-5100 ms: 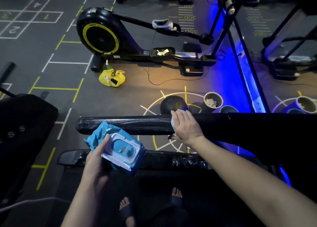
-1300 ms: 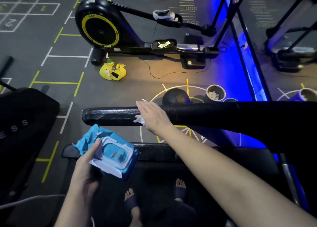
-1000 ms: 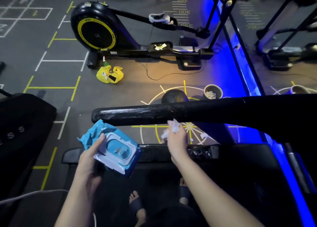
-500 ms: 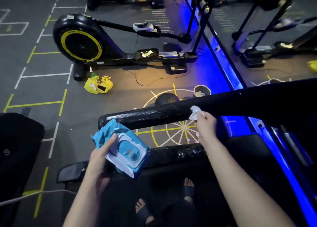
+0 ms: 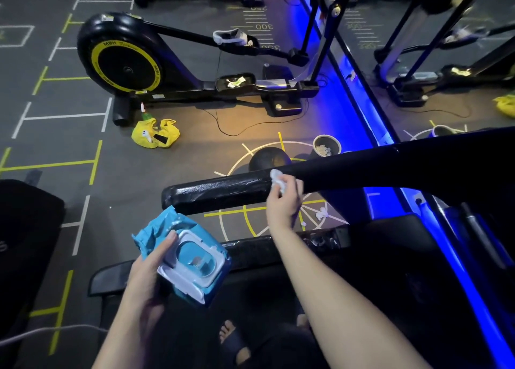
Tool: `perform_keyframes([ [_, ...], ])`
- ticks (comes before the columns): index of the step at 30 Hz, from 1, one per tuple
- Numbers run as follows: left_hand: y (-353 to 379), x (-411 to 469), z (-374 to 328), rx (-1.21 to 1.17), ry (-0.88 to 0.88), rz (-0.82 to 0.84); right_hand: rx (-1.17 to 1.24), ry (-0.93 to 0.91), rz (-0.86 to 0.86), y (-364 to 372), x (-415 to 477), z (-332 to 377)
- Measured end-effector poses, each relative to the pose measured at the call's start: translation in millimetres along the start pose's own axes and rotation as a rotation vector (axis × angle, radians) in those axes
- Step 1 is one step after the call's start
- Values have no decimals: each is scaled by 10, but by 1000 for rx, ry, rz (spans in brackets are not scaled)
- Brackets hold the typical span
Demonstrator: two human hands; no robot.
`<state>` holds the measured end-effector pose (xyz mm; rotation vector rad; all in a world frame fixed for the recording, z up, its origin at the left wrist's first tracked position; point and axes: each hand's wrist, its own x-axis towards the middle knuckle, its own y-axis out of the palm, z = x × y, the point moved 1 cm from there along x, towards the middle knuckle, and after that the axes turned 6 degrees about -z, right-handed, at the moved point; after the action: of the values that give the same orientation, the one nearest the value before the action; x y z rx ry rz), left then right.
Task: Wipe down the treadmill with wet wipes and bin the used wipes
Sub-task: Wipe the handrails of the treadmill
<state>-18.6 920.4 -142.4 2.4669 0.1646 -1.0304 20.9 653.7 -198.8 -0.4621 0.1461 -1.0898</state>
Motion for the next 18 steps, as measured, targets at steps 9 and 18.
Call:
perform_keyframes([
  [9,38,54,-140,15,-1,6,74,22,362,-33,-453,-36],
  [18,-100,-28,-162,37,32,-15,19,36,-27,-256,347,9],
])
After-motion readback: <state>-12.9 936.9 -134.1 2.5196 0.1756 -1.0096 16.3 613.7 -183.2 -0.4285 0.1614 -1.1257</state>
